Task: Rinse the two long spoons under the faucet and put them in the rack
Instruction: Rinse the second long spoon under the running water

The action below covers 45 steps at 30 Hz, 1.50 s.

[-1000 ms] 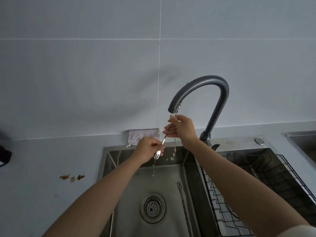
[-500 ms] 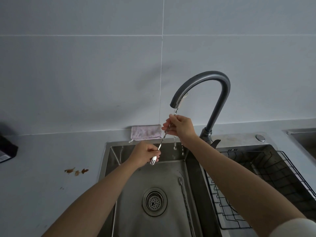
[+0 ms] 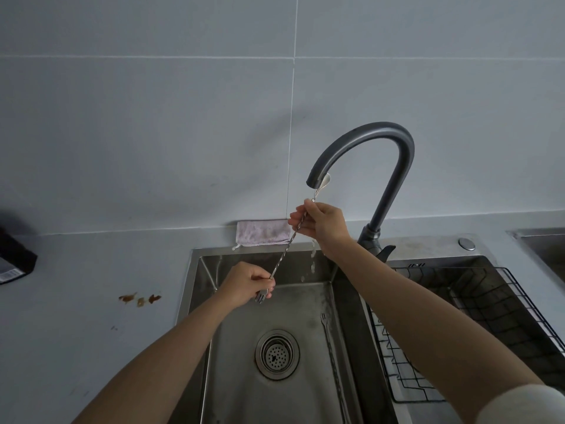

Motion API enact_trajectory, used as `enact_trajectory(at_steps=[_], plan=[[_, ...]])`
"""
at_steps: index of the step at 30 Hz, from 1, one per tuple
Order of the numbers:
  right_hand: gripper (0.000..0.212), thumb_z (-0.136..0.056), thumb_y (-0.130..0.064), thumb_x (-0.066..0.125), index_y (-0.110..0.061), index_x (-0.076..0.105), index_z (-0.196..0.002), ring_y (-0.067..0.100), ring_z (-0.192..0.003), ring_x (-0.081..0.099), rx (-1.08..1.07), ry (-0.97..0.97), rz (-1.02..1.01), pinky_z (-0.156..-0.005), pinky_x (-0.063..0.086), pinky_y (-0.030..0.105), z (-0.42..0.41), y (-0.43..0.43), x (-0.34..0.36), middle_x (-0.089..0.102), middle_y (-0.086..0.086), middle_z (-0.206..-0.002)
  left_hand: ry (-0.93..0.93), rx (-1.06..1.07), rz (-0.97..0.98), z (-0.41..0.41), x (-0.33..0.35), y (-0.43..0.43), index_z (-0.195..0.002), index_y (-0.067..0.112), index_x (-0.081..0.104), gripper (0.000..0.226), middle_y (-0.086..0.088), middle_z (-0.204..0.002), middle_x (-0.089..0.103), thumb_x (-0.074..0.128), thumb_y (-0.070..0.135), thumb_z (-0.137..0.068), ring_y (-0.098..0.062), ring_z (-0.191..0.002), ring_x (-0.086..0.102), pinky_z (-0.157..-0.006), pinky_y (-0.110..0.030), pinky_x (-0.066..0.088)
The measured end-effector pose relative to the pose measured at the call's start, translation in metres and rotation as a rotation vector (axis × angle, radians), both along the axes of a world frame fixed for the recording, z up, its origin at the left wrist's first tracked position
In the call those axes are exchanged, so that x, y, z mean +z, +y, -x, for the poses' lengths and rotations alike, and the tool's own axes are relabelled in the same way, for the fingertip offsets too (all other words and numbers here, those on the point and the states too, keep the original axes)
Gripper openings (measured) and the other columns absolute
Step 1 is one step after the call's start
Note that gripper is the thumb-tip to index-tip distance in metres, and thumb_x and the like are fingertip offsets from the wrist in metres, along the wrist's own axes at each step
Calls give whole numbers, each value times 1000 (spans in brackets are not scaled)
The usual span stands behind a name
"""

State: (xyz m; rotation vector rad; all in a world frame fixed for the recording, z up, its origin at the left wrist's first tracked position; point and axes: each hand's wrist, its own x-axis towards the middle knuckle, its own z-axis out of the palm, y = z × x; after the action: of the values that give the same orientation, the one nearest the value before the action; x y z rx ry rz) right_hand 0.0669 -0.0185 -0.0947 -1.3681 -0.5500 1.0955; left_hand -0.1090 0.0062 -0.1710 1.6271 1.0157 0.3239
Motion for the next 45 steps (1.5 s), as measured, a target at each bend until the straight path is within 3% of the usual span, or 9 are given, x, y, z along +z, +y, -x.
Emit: enact_trajectory(at_steps=[6,14,22,25,29,32,36,40,45], plan=[[4,-89,1,54,0,58,-91,14,-59,68,-55,106,-14,-61,59,22,-5,1,0,64,11,-77,21,-27,23,8,-6,0,-63,15,66,27,11,-46,67,60,-4,-83,1,-47,63,-54,-14,53],[26,-96,-21,47,-5,59,-80,18,-68,67,-29,189,49,-66,58,25,-1,0,-12,65,10,-75,180,-108,-84,29,3,11,-61,19,63,31,16,-42,64,57,3,-87,5,-43,60,-50,-6,48],[13,-84,6,60,-5,58,-77,20,-68,65,-146,195,71,-66,58,25,0,2,-13,64,10,-76,282,-129,-162,55,16,22,-57,23,62,36,10,-44,59,58,4,-87,7,-41,57,-49,-3,44],[12,-90,-3,56,-4,58,-78,17,-65,66,-126,200,67,-60,58,22,1,2,-16,64,10,-75,303,-128,-198,61,21,30,-60,20,65,31,13,-40,60,60,5,-86,7,-42,57,-51,-2,44],[34,-99,-24,41,-3,57,-78,20,-67,66,-99,227,74,-63,57,26,1,2,-18,66,10,-74,349,-126,-229,68,31,40,-74,2,72,15,14,-39,59,61,5,-85,7,-40,56,-48,-1,42],[26,-97,-16,45,-3,57,-79,19,-69,66,-99,199,46,-63,58,23,1,4,-19,65,11,-75,376,-135,-238,71,39,45,-76,-1,71,15,11,-43,61,59,1,-85,5,-36,54,-44,-2,41],[13,-88,4,55,-3,58,-77,18,-67,65,-176,171,10,-66,58,21,-4,5,-20,63,12,-75,466,-187,-283,76,49,49,-64,18,65,28,2,-56,61,57,5,-87,7,-37,52,-46,-6,43],[12,-92,-5,52,-3,59,-84,17,-65,65,-187,150,41,-69,57,23,-1,5,-24,65,10,-75,505,-203,-347,77,53,51,-56,21,60,35,4,-53,59,56,7,-88,4,-38,52,-47,-6,40],[29,-100,-18,39,-7,55,-79,16,-59,66,-171,151,60,-62,58,24,1,9,-31,65,11,-73,547,-221,-390,73,57,53,-53,20,57,38,6,-51,56,56,8,-88,5,-37,50,-51,-12,37]])
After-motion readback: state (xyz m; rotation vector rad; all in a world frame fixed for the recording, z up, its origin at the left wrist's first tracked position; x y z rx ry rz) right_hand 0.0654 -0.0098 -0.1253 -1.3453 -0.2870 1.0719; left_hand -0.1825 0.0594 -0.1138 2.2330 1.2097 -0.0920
